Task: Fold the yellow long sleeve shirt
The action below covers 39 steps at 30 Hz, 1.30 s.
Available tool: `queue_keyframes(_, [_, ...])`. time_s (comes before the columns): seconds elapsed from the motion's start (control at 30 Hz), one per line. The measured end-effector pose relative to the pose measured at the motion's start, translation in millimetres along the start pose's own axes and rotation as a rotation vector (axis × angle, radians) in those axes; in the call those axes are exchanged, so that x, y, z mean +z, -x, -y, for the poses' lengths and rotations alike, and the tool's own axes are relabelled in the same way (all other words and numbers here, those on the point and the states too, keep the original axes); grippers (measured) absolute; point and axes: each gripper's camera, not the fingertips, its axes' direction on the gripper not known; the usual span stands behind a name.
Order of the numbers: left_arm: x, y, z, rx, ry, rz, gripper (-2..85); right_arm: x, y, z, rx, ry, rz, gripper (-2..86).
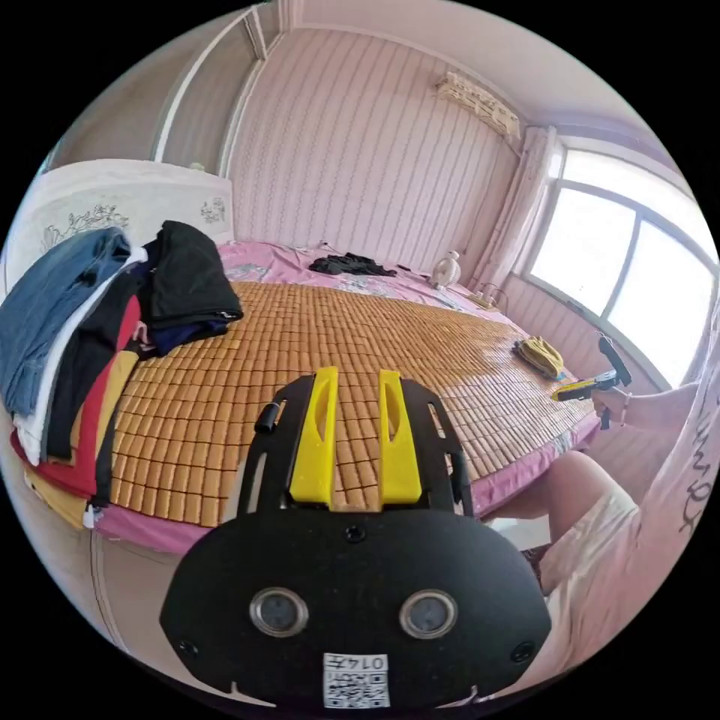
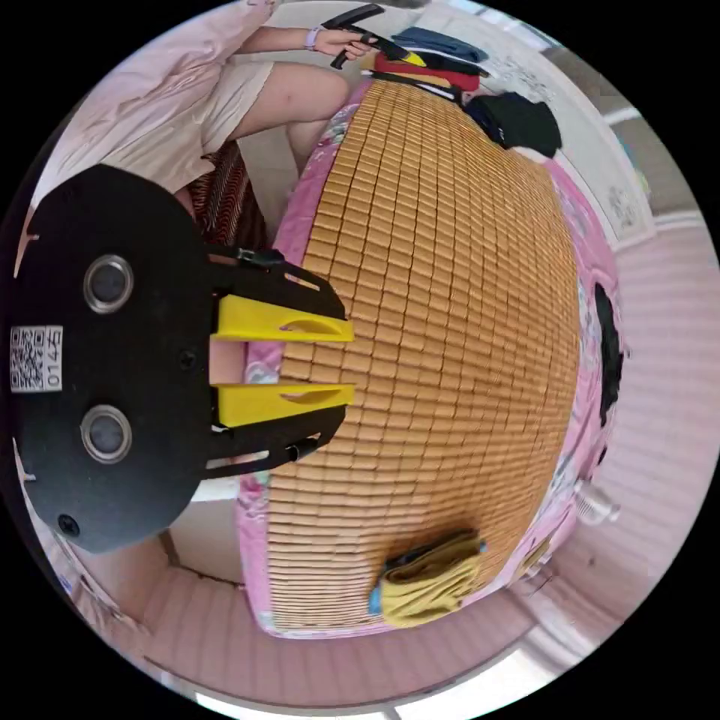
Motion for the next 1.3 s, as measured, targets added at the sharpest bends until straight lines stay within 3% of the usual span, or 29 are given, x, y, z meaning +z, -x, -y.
queue_keyframes(0.1, [45, -57, 20, 0.129, 0.049, -0.190, 8.6, -15, -62, -61, 0.192, -0.132, -0.017, 8.8])
queue_keyframes(0.23, [121, -152, 55, 0.315, 0.157, -0.415, 9.1, -5, -112, -98, 0.259, -0.215, -0.007, 9.5])
queue_keyframes(0.43, [245, -301, 104, 0.655, 0.253, -0.480, 9.9, 9, -174, -73, 0.182, -0.298, -0.031, 11.3])
queue_keyframes(0.57, [340, -373, 141, 0.670, 0.272, -0.513, 11.6, 11, -211, -21, 0.079, -0.397, -0.173, 11.1])
queue_keyframes(0.83, [561, -489, 208, 0.564, 0.353, -0.412, 13.1, 62, -288, 56, 0.097, -0.362, -0.067, 16.8])
queue_keyframes(1.03, [664, -537, 225, 0.505, 0.450, -0.414, 12.6, 66, -327, 31, 0.036, -0.380, -0.075, 5.9])
queue_keyframes(1.13, [682, -545, 233, 0.563, 0.586, -0.473, 5.2, 26, -355, -6, 0.084, -0.501, 0.073, 4.3])
queue_keyframes(1.3, [574, -527, 255, 0.642, 0.435, -0.713, 3.4, -49, -355, -128, 0.154, -0.661, 0.232, 3.5])
